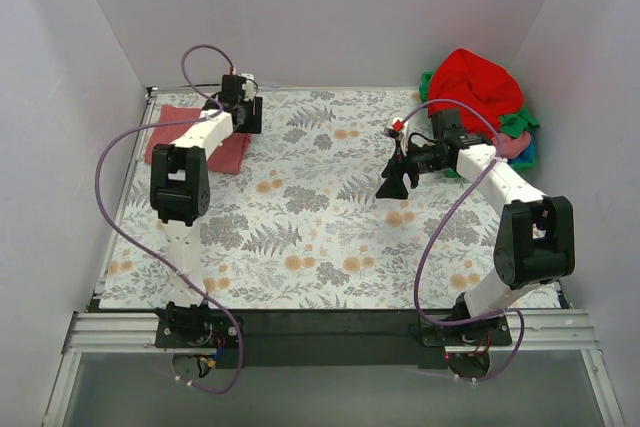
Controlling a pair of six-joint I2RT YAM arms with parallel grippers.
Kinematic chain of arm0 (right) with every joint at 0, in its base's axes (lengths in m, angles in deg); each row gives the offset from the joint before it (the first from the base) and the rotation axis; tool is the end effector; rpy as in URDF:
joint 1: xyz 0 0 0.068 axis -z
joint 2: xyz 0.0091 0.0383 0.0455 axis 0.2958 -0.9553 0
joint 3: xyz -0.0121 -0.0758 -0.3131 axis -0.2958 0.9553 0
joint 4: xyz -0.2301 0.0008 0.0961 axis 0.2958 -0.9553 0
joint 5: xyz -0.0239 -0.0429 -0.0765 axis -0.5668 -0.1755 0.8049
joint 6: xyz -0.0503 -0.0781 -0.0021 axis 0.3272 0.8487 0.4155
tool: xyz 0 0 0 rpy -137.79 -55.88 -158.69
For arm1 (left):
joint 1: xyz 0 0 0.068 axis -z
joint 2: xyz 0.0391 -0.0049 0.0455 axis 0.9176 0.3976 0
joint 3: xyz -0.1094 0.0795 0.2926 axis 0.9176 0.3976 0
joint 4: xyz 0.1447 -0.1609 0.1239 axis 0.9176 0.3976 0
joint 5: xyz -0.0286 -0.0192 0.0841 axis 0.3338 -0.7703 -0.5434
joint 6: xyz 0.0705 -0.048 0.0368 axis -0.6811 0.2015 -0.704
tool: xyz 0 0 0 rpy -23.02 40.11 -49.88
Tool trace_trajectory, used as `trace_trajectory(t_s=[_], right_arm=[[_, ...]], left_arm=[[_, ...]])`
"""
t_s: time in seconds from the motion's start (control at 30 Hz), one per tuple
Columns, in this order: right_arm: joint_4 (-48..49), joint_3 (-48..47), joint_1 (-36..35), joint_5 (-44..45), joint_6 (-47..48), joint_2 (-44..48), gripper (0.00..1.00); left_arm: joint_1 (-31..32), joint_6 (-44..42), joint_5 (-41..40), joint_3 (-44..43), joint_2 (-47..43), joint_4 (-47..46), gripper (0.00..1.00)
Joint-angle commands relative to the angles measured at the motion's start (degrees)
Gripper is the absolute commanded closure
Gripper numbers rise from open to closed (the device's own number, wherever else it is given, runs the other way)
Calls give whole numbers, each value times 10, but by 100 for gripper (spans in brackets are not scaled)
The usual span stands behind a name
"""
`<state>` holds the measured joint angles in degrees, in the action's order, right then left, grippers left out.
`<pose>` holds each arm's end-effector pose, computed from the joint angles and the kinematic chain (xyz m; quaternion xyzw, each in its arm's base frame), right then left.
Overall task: Fold and stack the t-shirts
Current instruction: Neatly place the folded tshirt to the corner, then reset both grippers
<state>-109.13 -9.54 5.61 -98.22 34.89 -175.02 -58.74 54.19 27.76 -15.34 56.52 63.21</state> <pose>0.3090 0.1312 0.2843 -0.4729 0.7309 0.3587 0.3370 0.5384 -0.0662 0.2146 -0.2660 0.8917 -0.1053 0.3506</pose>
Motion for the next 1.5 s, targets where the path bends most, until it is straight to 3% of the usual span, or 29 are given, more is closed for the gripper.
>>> trace_trajectory(t_s=[0.0, 0.33, 0.4, 0.53, 0.93, 1.03, 1.13, 1.17, 1.27, 1.47], right_arm=[[-4, 1, 3, -11, 13, 13, 17], [-7, -1, 3, -10, 16, 10, 18], [-7, 0, 3, -9, 16, 10, 18], [-7, -1, 3, -9, 16, 9, 18], [-8, -2, 4, -9, 16, 4, 17], [-7, -1, 5, -9, 16, 3, 17], [-8, 0, 5, -7, 16, 1, 17], [-9, 0, 5, -6, 17, 1, 18], [-8, 3, 5, -2, 21, 2, 17], [-8, 10, 9, 10, 33, 7, 17]], left_arm=[[13, -30, -93, -48, 31, 46, 38], [25, -38, -169, -84, 97, 44, 43], [25, -39, -181, -87, 111, 40, 49], [24, -47, -200, -125, 140, 38, 78], [-13, -62, -202, -158, 183, 18, 82], [-24, -60, -159, -151, 177, 18, 80], [-25, -52, -116, -154, 163, 24, 65], [-25, -42, -86, -158, 159, 26, 55], [-23, -24, -56, -176, 138, 38, 43], [-20, 19, -46, -170, 29, 54, 32]])
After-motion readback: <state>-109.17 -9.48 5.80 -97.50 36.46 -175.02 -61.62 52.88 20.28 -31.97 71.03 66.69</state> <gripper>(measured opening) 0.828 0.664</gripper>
